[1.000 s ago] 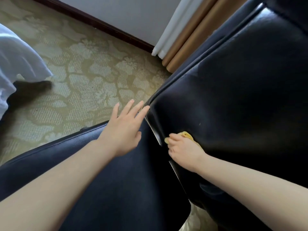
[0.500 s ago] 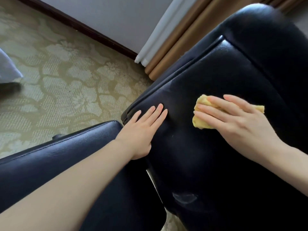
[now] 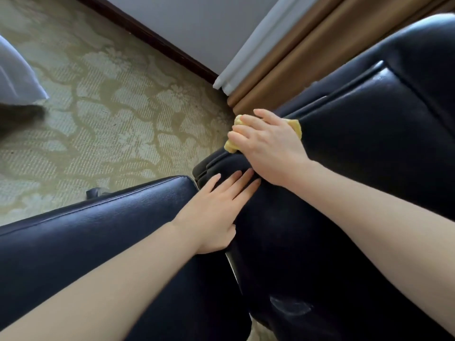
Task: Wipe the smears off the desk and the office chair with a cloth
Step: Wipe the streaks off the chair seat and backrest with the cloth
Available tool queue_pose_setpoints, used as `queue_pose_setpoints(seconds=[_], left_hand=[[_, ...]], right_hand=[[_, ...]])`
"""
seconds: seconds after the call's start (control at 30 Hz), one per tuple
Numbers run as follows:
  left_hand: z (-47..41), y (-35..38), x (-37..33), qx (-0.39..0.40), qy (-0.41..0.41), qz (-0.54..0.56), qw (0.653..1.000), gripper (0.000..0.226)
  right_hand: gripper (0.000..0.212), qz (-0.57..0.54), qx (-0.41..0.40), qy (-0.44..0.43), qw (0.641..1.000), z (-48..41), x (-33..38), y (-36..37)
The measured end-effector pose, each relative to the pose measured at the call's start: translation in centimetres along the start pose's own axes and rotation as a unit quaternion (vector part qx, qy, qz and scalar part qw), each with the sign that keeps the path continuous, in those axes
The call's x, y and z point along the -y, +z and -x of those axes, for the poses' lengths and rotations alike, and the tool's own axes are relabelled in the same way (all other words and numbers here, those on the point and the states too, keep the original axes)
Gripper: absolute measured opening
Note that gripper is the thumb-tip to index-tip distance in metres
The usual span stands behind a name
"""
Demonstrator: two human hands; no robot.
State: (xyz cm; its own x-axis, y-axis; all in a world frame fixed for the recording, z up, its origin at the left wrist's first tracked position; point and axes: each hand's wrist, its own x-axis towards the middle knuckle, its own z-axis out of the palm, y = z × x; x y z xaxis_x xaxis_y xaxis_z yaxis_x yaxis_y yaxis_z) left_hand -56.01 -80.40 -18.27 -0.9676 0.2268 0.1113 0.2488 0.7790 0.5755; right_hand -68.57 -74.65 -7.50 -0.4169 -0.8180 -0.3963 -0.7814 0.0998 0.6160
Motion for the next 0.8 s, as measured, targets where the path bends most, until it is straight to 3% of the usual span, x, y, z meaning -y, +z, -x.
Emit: queue_pose_setpoints(seconds=[0.3, 0.6, 0.8], left_hand=[[7.3, 1.7, 6.9, 0.087, -0.071, -0.075, 0.991, 0.072], [7.7, 2.0, 6.1, 0.109, -0.092, -0.066, 0.988, 0.071], [6.2, 1.8, 4.1, 0.087, -0.059, -0.083, 0.991, 0.074]], right_hand=[[0.032, 0.071, 0.107, -0.08, 0.988, -4.8, 7.0, 5.0], [0.042, 0.236, 0.226, -0.182, 0.927, -0.2, 12.9, 9.5], [0.038, 0.183, 0.225, -0.238, 0.927, 6.3, 14.4, 10.6]])
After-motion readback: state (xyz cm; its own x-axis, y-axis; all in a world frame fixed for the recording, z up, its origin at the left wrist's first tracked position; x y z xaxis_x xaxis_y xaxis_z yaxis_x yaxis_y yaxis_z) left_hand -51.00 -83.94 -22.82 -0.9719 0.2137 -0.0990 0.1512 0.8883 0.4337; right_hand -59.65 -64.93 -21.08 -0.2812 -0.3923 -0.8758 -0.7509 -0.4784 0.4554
